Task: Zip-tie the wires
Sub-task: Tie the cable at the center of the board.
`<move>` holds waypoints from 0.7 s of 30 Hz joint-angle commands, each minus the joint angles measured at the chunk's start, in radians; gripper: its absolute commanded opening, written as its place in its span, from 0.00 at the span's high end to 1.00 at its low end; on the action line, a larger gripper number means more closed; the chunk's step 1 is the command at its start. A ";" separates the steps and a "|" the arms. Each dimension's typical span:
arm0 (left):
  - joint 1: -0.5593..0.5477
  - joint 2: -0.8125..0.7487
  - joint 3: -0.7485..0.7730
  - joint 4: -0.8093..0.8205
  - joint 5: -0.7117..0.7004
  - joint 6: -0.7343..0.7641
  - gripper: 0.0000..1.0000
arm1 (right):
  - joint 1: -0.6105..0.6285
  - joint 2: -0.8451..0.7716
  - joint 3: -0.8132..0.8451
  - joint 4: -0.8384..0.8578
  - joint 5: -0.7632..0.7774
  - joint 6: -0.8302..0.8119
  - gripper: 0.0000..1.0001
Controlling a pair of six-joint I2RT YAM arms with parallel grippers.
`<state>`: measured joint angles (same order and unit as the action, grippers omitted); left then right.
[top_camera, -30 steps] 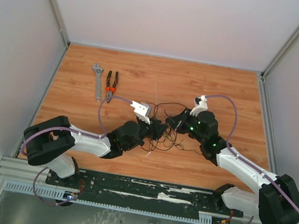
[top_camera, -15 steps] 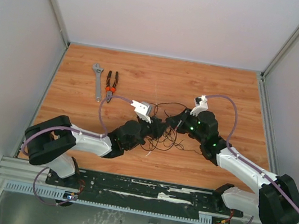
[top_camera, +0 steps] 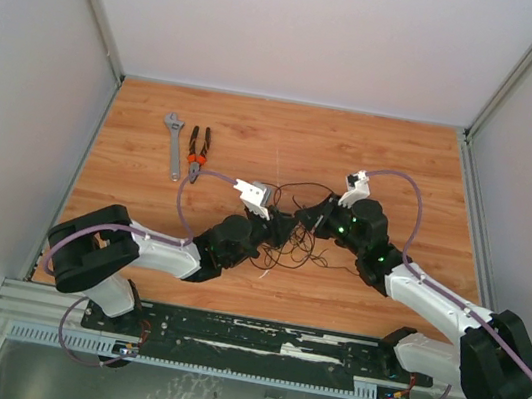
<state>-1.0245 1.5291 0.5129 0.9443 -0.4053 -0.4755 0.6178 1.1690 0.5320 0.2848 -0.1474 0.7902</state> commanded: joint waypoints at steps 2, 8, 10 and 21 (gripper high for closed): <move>-0.005 0.004 0.019 0.069 -0.006 0.009 0.73 | 0.014 -0.007 -0.012 0.020 0.021 0.013 1.00; -0.005 0.016 0.016 0.083 0.028 0.010 0.85 | 0.013 -0.003 -0.007 0.014 0.037 0.017 1.00; -0.007 0.015 0.012 0.084 0.028 0.010 0.89 | 0.015 -0.003 0.001 0.006 0.052 0.018 1.00; -0.035 0.032 0.012 0.088 0.017 0.054 1.00 | 0.014 0.013 0.056 -0.023 0.097 -0.001 1.00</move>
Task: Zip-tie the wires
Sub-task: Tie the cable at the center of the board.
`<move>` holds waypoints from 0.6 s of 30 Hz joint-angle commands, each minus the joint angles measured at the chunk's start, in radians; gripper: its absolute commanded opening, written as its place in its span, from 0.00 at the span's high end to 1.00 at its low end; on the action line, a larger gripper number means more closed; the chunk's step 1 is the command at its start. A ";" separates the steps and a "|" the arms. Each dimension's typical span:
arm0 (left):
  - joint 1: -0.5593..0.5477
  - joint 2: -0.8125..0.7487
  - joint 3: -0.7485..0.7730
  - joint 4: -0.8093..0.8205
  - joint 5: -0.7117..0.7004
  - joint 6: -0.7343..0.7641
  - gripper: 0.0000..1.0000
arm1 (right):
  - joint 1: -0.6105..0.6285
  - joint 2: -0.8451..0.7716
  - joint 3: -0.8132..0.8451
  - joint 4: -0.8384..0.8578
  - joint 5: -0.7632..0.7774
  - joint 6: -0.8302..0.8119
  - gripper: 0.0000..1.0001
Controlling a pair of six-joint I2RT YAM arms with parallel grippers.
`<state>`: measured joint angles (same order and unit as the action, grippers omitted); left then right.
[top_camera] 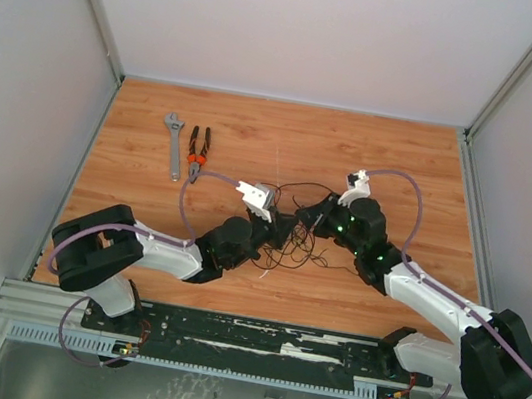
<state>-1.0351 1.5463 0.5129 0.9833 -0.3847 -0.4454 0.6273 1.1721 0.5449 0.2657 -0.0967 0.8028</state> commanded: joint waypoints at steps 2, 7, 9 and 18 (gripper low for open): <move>-0.030 0.019 0.010 0.049 -0.009 0.027 1.00 | 0.005 0.015 0.053 -0.004 0.050 -0.018 1.00; -0.031 0.011 -0.011 0.048 -0.028 0.023 1.00 | 0.003 0.018 0.070 -0.009 0.056 -0.026 1.00; -0.031 0.009 -0.015 0.046 -0.031 0.022 1.00 | 0.004 0.020 0.074 -0.008 0.057 -0.026 1.00; -0.034 0.008 -0.034 0.041 -0.035 -0.004 1.00 | 0.003 0.022 0.088 -0.013 0.061 -0.029 1.00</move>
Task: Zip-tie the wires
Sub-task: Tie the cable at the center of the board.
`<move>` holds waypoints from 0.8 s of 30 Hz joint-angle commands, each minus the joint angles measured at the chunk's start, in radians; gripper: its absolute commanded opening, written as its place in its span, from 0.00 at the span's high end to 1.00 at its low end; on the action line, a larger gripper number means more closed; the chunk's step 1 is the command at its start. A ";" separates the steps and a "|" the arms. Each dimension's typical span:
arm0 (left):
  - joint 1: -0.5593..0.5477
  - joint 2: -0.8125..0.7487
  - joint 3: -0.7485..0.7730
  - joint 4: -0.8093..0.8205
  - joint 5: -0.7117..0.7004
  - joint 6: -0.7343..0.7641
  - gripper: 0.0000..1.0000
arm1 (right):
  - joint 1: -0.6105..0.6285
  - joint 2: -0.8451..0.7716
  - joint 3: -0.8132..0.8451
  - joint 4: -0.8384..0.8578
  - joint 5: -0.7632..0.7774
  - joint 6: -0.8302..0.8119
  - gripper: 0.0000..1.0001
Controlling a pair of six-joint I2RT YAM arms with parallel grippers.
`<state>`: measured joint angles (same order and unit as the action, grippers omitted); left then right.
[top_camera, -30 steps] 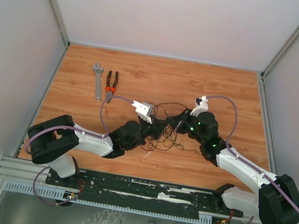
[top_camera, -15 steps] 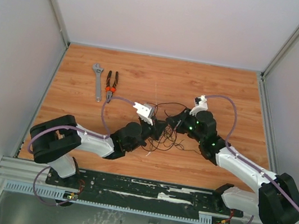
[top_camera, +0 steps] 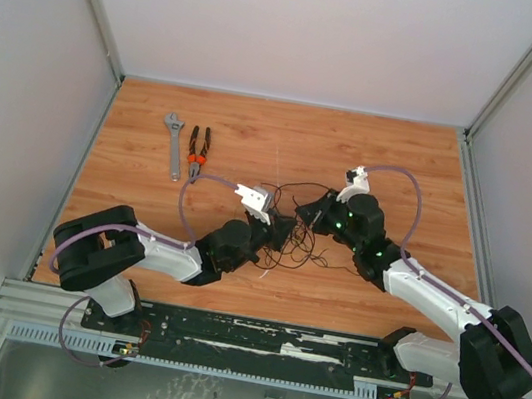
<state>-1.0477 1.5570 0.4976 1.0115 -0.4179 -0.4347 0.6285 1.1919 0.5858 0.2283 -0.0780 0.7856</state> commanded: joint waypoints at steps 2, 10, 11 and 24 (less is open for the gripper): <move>-0.023 -0.003 -0.021 0.014 -0.002 -0.018 1.00 | 0.002 0.002 0.049 0.024 0.044 -0.012 1.00; -0.034 -0.003 -0.033 0.014 -0.014 -0.026 1.00 | 0.002 -0.003 0.051 0.022 0.056 -0.017 1.00; -0.035 -0.004 -0.037 0.014 -0.015 -0.030 1.00 | 0.003 -0.004 0.052 0.020 0.060 -0.019 1.00; -0.040 -0.007 -0.061 0.014 -0.030 -0.045 1.00 | 0.001 -0.011 0.068 0.012 0.068 -0.031 1.00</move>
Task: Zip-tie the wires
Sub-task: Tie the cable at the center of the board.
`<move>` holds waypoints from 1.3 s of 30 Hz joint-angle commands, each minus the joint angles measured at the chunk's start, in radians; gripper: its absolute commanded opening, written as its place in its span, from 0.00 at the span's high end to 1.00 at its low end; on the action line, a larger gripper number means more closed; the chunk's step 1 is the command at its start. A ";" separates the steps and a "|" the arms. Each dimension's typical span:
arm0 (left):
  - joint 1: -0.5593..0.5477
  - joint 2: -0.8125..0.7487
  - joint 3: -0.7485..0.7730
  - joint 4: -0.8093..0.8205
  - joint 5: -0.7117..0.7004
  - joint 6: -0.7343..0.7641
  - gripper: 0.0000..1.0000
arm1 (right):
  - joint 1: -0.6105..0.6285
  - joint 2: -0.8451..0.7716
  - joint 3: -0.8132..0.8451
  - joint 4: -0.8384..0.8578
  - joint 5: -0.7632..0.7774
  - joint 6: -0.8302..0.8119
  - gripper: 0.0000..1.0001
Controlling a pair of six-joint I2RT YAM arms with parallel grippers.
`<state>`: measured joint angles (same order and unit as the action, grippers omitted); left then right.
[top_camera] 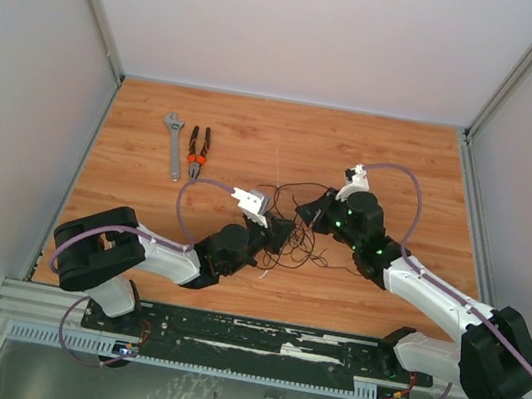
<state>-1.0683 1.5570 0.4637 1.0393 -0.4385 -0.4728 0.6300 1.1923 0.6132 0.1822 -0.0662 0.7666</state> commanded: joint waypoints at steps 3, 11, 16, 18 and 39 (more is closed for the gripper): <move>-0.019 -0.005 -0.037 -0.015 -0.017 -0.010 1.00 | -0.001 -0.017 0.045 0.064 0.052 -0.012 1.00; -0.019 -0.032 -0.063 -0.035 -0.050 -0.015 1.00 | -0.001 -0.018 0.090 0.071 0.037 -0.021 1.00; -0.019 -0.046 -0.071 -0.051 -0.064 -0.018 1.00 | -0.003 -0.002 0.143 0.066 0.038 -0.050 1.00; -0.019 -0.052 -0.076 -0.053 -0.069 -0.015 1.00 | -0.007 0.006 0.171 0.062 0.035 -0.062 1.00; -0.020 -0.091 -0.088 -0.110 -0.146 -0.015 1.00 | -0.030 0.027 0.331 0.043 0.020 -0.120 1.00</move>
<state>-1.0695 1.4628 0.4053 1.0378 -0.5652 -0.4870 0.6258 1.2407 0.8566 0.1150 -0.0853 0.6704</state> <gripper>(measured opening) 0.121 0.003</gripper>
